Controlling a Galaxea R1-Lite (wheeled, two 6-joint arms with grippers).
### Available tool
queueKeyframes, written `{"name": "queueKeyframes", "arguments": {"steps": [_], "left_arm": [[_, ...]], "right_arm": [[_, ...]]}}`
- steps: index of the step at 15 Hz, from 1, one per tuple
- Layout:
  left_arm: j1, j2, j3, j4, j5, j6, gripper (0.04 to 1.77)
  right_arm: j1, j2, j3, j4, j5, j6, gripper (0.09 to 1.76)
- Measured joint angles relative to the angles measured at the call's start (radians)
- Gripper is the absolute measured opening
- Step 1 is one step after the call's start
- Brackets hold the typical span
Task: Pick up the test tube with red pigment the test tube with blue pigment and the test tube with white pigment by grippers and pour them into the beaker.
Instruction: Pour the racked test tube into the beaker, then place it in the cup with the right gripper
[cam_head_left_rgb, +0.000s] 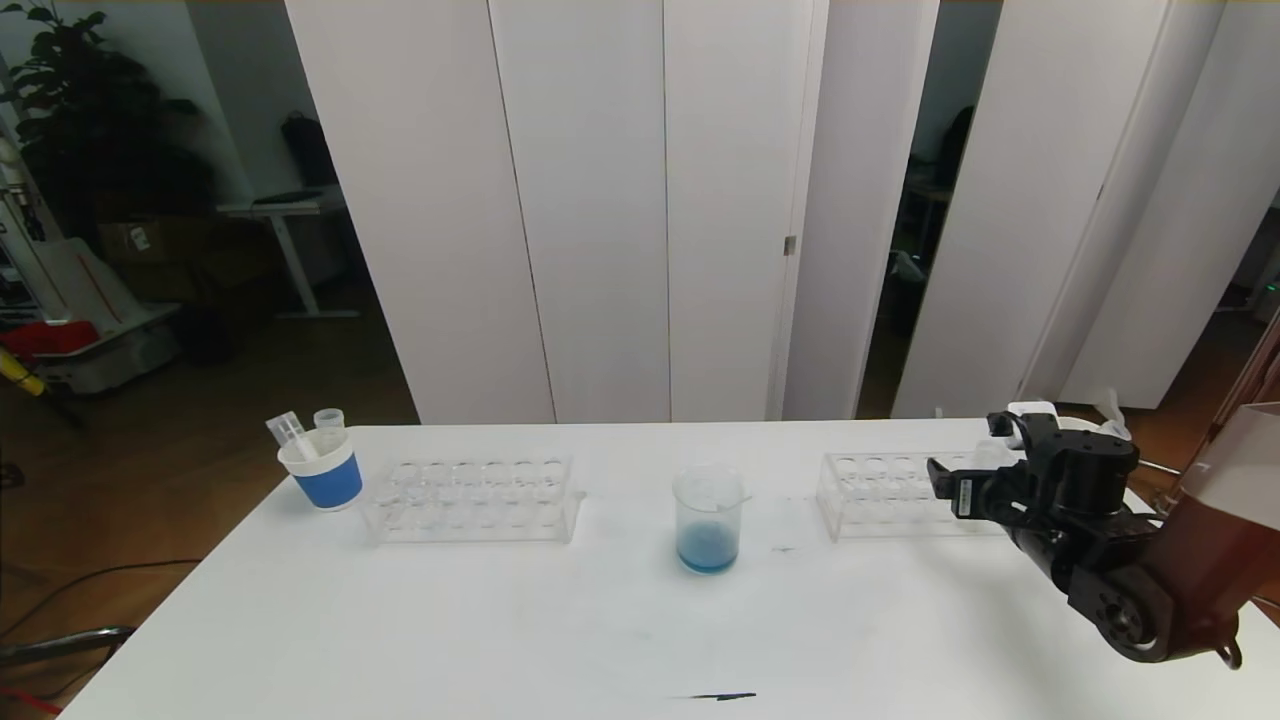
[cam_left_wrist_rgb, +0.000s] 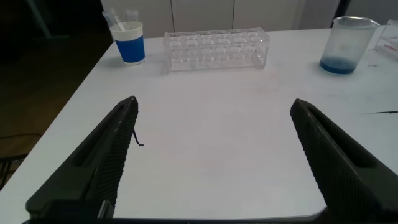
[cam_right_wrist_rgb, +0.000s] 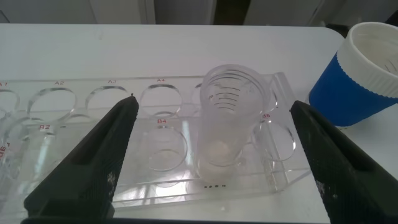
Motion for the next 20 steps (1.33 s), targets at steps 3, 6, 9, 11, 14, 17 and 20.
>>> {"name": "queueKeyframes", "arguments": {"steps": [3, 6, 9, 11, 14, 17, 20], "left_arm": [[0.000, 0.000, 0.000, 0.000, 0.000, 0.000, 1.75], [0.000, 0.000, 0.000, 0.000, 0.000, 0.000, 1.75], [0.000, 0.000, 0.000, 0.000, 0.000, 0.000, 1.75], [0.000, 0.000, 0.000, 0.000, 0.000, 0.000, 1.75], [0.000, 0.000, 0.000, 0.000, 0.001, 0.000, 1.75], [0.000, 0.000, 0.000, 0.000, 0.000, 0.000, 1.75], [0.000, 0.000, 0.000, 0.000, 0.001, 0.000, 1.75]], "right_arm": [[-0.007, 0.010, -0.014, 0.000, -0.001, 0.001, 1.75], [-0.009, 0.015, -0.020, 0.000, -0.002, -0.001, 1.75], [-0.009, 0.023, -0.030, -0.001, -0.027, -0.002, 1.71], [-0.009, 0.029, -0.036, -0.003, -0.034, -0.001, 1.18], [-0.009, 0.033, -0.038, -0.004, -0.034, 0.004, 0.48], [-0.006, 0.033, -0.038, -0.003, -0.034, 0.006, 0.57], [-0.006, 0.033, -0.038, -0.002, -0.034, 0.006, 0.57]]}}
